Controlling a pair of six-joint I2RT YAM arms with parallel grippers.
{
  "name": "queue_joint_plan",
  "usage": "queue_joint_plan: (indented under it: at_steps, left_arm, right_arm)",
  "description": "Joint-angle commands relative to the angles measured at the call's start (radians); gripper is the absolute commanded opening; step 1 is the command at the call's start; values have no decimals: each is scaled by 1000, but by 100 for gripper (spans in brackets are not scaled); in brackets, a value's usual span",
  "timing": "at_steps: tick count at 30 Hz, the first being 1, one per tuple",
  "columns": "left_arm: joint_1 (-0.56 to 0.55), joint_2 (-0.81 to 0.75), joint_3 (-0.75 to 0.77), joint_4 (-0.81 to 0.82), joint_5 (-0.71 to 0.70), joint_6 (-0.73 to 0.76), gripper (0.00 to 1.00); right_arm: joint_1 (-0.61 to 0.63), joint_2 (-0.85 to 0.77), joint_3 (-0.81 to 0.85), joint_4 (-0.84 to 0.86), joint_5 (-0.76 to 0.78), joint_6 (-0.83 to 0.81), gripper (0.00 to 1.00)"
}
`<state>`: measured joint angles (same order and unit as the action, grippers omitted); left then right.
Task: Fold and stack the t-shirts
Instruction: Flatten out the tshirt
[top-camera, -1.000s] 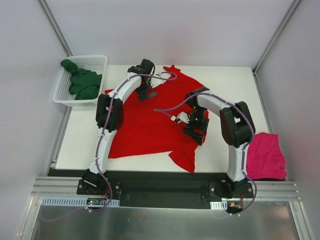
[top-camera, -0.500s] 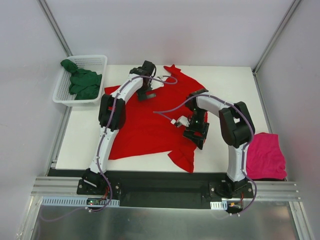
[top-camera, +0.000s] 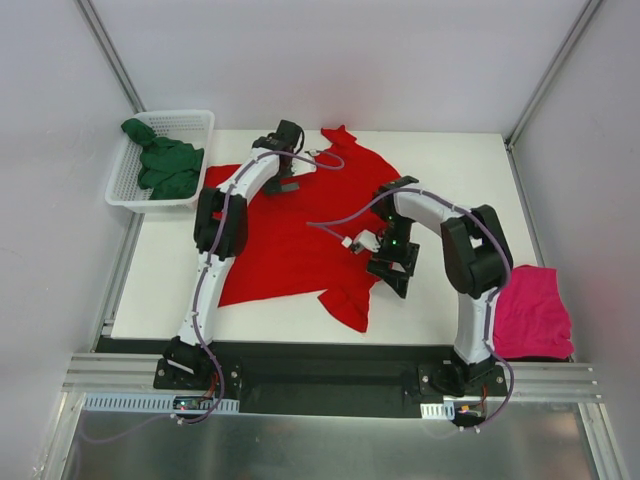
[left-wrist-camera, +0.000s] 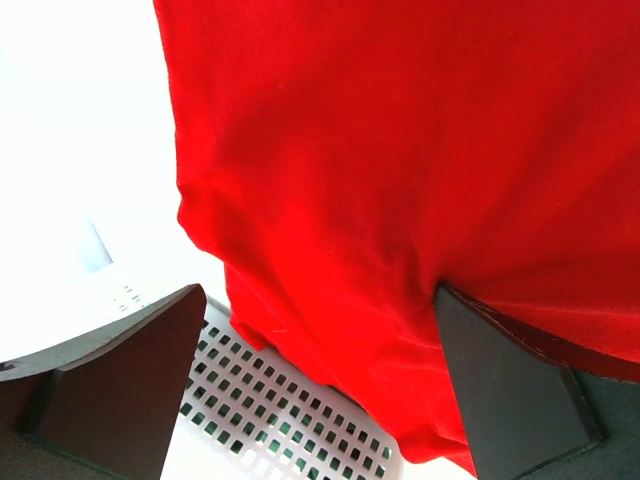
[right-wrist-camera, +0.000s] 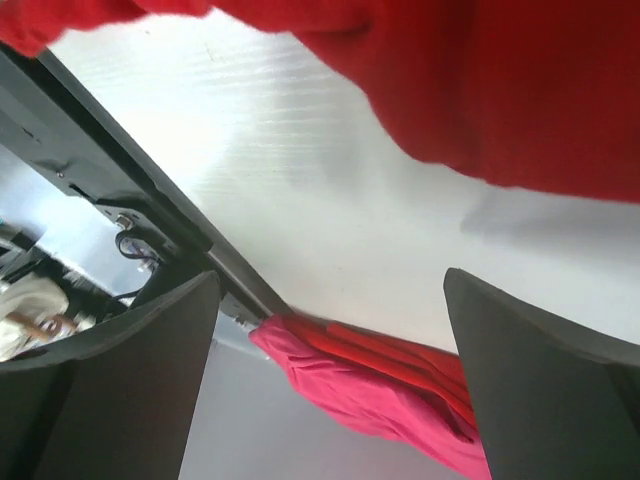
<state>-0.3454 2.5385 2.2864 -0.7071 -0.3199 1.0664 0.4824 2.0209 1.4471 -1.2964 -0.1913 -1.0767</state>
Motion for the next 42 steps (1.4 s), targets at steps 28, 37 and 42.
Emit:
queue_joint_plan:
  at_steps: [28, 37, 42]
  left_arm:
    - [209, -1193, -981, -479, 62, -414, 99]
    - [224, -1383, -1065, -583, 39, -488, 99]
    - [233, -1417, -1088, -597, 35, -490, 99]
  right_arm:
    - [52, 87, 275, 778, 377, 9, 96]
    - [25, 248, 440, 608, 378, 72, 96]
    - [-4, 252, 378, 620, 453, 43, 96]
